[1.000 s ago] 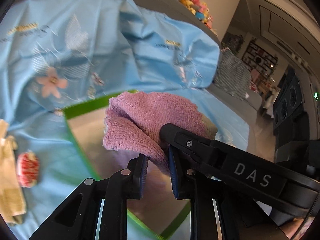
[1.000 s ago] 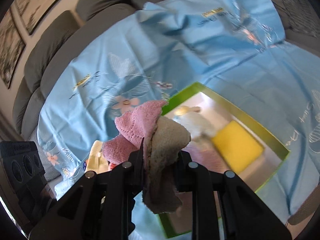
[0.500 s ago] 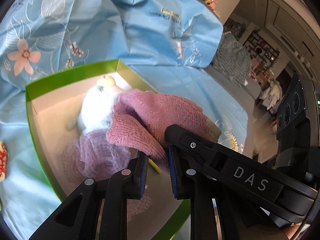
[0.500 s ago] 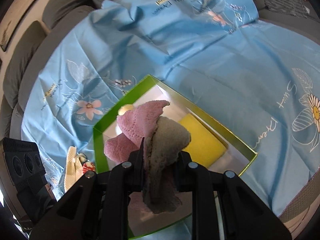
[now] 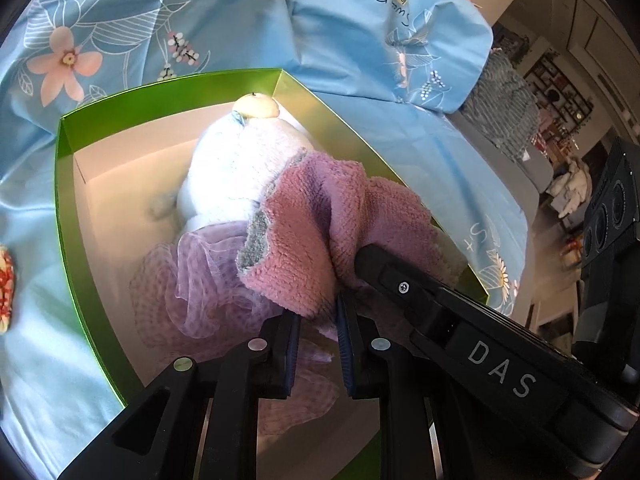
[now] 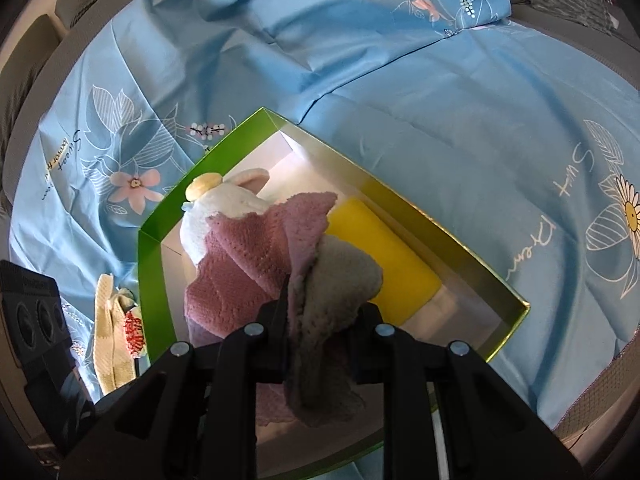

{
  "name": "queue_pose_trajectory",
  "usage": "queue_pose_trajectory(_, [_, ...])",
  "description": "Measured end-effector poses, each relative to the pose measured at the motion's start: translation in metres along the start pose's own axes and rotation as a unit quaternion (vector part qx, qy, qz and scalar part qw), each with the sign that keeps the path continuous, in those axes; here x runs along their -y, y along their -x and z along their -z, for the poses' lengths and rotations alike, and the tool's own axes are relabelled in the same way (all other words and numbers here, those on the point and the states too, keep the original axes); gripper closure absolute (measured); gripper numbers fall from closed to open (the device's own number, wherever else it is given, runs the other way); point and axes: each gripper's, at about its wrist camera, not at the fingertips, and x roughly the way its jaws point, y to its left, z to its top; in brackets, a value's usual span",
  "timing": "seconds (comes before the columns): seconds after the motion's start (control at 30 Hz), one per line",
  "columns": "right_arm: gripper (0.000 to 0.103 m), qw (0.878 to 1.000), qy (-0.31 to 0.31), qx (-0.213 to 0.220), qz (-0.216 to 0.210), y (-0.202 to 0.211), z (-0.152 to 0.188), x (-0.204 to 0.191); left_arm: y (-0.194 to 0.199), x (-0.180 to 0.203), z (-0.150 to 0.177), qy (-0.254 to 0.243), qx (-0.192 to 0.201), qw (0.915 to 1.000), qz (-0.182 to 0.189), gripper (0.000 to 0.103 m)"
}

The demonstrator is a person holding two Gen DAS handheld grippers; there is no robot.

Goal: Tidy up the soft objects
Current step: 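Carry the purple washcloth with the right gripper over the green box, then open the right gripper to drop the washcloth into the box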

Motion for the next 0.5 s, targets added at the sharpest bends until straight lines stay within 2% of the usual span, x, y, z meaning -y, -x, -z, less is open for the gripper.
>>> queue_pose_trajectory(0.17, [0.084,1.0,0.009,-0.004,0.005,0.0,0.0,-0.001,0.0,0.001,-0.001,-0.004,-0.003,1.0,-0.008,0.085])
queue_pose_trajectory(0.27, [0.081,1.0,0.014,-0.001,0.006,0.004,0.001,-0.003,0.006,0.002,0.001,-0.006,0.001,0.9999,-0.008,0.085])
queue_pose_trajectory(0.33, [0.072,1.0,0.018,0.007,0.01,0.009,0.003,-0.006,0.01,0.003,0.0,-0.007,0.003,1.0,-0.005,0.084])
queue_pose_trajectory(0.4, [0.05,1.0,0.022,0.019,0.005,0.015,0.003,-0.009,0.016,0.005,0.0,-0.006,0.005,1.0,-0.005,0.084])
queue_pose_trajectory(0.47, [0.036,0.999,0.024,0.029,-0.002,0.023,0.005,-0.011,0.026,0.007,0.001,-0.012,0.013,0.9998,-0.009,0.084])
queue_pose_trajectory(0.5, [0.026,0.999,0.024,0.041,-0.008,0.03,0.006,-0.011,0.032,0.009,0.001,-0.021,0.019,0.9995,-0.017,0.079])
